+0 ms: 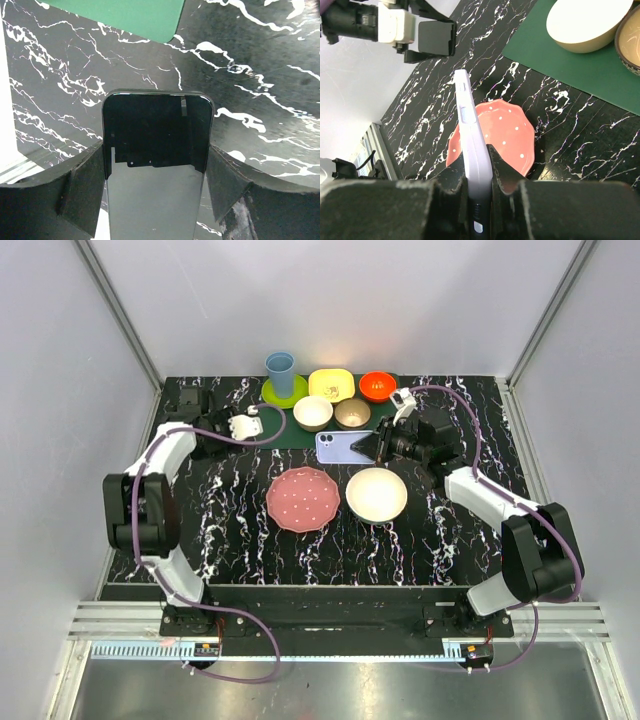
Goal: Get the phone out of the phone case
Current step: Place the phone at the center of the board.
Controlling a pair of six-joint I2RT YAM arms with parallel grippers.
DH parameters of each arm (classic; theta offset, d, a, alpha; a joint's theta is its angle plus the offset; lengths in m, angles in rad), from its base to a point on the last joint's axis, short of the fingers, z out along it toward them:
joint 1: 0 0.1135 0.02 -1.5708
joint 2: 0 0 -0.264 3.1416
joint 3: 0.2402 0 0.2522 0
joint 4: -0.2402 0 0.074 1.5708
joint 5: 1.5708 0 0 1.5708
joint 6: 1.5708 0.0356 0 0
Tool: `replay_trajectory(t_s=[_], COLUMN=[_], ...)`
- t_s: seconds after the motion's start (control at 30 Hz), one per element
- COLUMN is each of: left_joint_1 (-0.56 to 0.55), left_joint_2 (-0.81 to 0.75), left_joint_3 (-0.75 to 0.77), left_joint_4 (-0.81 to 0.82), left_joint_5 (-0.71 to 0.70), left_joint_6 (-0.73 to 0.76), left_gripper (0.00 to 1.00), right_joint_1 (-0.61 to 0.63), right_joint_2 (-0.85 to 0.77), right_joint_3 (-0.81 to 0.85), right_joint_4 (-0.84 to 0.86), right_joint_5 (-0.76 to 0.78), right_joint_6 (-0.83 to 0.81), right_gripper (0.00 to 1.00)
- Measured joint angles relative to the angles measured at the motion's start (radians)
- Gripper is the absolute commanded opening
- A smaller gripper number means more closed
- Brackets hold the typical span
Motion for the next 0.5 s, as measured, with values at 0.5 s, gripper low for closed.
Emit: replay_trajectory(t_s=[0.5], left_joint_1=[0.089], left_joint_2=[0.298], left_joint_3=[0.258], left_joint_4=[-0.110], left_joint_5=[-0.024], left_joint_6=[0.188], left_gripper=[0.00], right_joint_1=[-0.002], right_joint_2=[0.000], right_joint_3=[0.000], right_joint_4=[0.003], right_joint_5=[-0.002], right_joint_6=[0.000], right_gripper=[0.00])
